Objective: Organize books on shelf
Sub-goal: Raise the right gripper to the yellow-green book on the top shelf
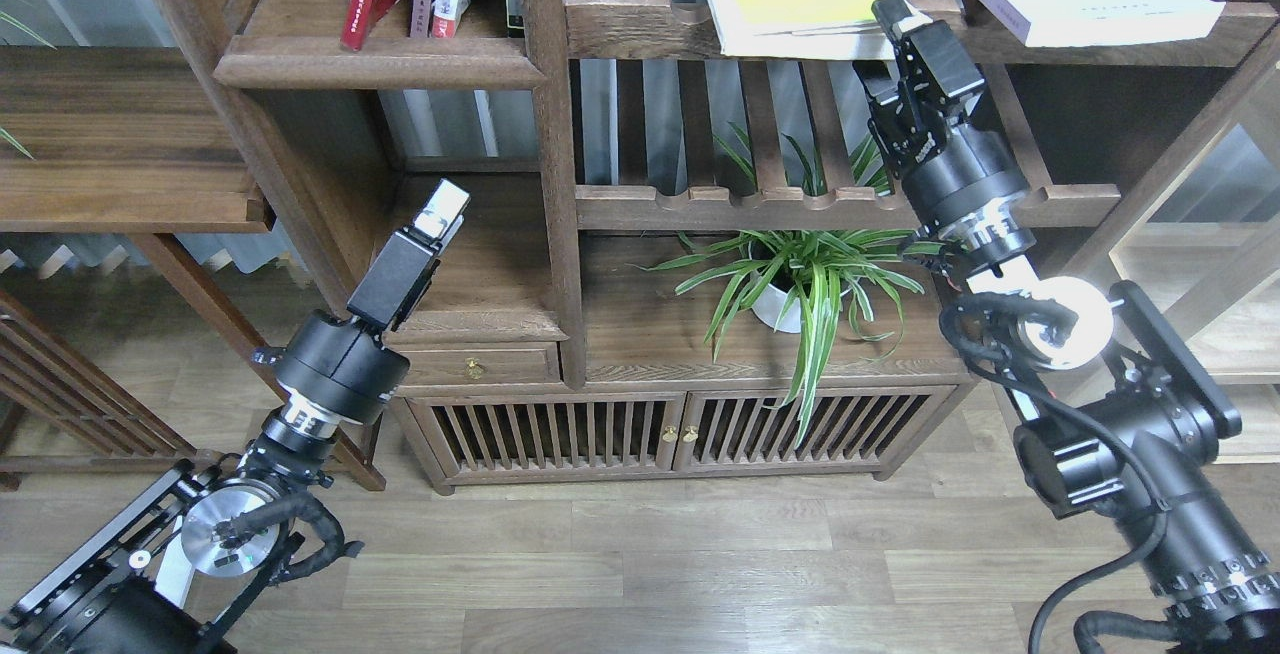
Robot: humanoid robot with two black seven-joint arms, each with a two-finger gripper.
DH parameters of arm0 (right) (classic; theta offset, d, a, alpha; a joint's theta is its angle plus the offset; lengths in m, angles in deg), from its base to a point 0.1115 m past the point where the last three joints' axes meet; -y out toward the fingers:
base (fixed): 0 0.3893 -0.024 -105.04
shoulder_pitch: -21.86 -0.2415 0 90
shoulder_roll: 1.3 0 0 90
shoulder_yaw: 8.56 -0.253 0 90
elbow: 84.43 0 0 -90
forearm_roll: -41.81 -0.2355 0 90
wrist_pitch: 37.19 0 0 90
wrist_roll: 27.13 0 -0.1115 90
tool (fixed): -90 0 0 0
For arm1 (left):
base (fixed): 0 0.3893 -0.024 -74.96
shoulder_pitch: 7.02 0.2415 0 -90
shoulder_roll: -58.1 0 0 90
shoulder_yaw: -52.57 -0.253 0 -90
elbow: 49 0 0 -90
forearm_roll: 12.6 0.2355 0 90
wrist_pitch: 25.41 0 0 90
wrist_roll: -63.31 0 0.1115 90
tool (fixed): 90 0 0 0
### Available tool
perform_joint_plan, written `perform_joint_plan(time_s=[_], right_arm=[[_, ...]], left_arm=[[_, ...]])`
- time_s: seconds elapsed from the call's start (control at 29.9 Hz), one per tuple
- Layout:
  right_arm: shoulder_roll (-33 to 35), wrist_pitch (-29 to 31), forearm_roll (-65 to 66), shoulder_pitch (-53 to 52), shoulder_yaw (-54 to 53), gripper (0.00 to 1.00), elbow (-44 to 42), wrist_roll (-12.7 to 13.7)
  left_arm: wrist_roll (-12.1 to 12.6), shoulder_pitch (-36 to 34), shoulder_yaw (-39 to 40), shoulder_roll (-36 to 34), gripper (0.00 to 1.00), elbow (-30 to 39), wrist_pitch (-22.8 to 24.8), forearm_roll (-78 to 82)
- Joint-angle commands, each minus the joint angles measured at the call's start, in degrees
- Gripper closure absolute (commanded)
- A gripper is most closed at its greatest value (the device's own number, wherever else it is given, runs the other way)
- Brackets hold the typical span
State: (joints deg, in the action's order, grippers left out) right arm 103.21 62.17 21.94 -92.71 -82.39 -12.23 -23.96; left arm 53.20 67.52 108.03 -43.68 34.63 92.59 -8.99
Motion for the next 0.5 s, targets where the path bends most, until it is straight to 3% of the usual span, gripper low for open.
perform_joint_plan(time_s=[0.0,0.47], right_arm=[[-0.01,-2.77,0.01,-0.57,0.0,0.24,-0.04,0.0],[-0.18,-7.25,-0.08,-3.82,0.79,0.3,-0.04,0.09]], left_arm=[[-0.09,0.0,-0.08,0.0,0.01,0.04,0.0,0.0],[0.0,0.0,0.0,-0.09,0.01,-1.37,0.0,0.17]])
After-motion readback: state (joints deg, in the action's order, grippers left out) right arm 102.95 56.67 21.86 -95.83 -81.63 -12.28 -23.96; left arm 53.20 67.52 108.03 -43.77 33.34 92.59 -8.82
